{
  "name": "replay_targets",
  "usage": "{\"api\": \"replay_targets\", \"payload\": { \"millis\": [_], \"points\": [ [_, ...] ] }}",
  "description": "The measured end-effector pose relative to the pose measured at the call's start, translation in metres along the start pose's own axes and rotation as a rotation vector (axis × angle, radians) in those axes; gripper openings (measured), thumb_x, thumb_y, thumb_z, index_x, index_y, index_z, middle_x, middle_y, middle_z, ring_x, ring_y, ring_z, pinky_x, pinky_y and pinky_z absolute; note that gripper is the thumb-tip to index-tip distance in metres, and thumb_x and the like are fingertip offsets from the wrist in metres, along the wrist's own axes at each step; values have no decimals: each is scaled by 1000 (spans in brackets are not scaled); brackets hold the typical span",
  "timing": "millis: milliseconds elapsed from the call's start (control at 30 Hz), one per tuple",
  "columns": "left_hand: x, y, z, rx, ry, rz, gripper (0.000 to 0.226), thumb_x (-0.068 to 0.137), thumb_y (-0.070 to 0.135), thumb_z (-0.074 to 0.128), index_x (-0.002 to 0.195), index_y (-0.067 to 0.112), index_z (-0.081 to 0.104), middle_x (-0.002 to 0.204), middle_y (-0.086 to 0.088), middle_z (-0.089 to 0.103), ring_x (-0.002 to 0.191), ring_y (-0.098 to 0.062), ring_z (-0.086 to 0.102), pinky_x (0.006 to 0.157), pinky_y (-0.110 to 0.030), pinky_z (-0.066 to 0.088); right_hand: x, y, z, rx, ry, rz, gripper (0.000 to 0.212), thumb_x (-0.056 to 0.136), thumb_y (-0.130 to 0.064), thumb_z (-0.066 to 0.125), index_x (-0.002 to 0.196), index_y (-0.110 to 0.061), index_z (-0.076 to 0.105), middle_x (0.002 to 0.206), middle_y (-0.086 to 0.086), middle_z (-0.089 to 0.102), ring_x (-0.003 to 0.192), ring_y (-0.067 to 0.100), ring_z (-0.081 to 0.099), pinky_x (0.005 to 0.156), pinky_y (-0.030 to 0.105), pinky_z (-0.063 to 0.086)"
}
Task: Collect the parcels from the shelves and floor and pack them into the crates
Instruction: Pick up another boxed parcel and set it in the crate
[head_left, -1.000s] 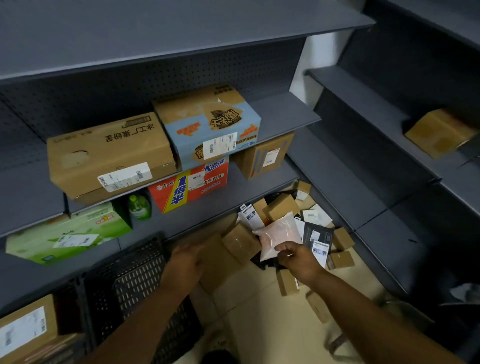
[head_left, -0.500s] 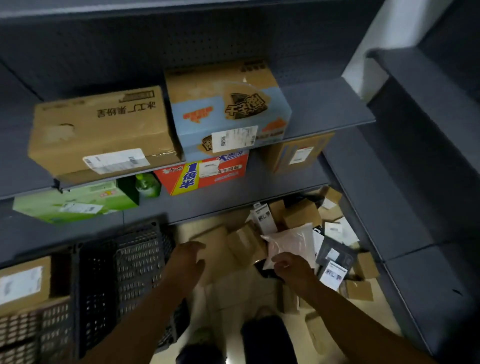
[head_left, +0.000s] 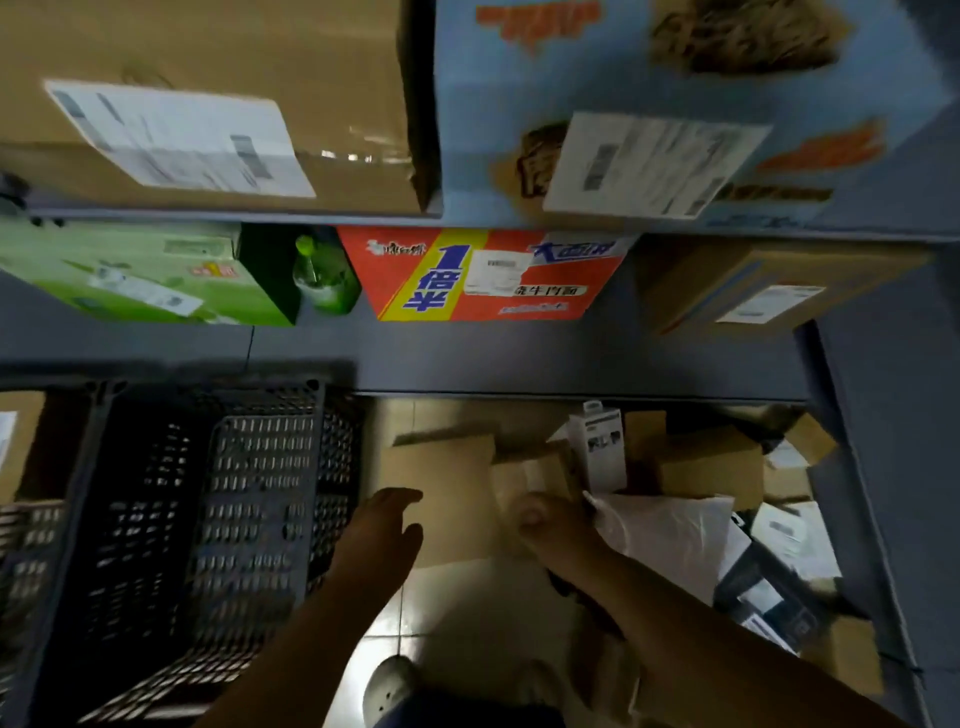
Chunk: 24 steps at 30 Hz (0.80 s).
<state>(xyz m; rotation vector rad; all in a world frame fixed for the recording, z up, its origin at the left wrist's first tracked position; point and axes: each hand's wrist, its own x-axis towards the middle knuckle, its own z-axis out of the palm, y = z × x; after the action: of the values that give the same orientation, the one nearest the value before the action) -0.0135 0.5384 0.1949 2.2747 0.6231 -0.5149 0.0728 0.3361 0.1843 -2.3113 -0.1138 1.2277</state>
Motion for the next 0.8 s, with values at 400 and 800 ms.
{"api": "replay_targets", "payload": {
  "millis": [400,800],
  "points": [
    [166,-152,122,41,-17,-138,55,85,16,61,138,18,45,137,-8,49,118,-25,50,98,-29,38,247,23,82,-359,78,-113,62,92,-13,51,148,-16,23,155,9,19,142,26,21,116,37,22],
    [236,-202,183,-140,-4,-248,64,81,10,61,138,6,30,124,-21,52,111,-37,53,94,-46,46,332,47,115,-395,-32,220,81,92,-13,52,150,-7,-4,149,22,23,133,37,35,107,44,34]
  ]
}}
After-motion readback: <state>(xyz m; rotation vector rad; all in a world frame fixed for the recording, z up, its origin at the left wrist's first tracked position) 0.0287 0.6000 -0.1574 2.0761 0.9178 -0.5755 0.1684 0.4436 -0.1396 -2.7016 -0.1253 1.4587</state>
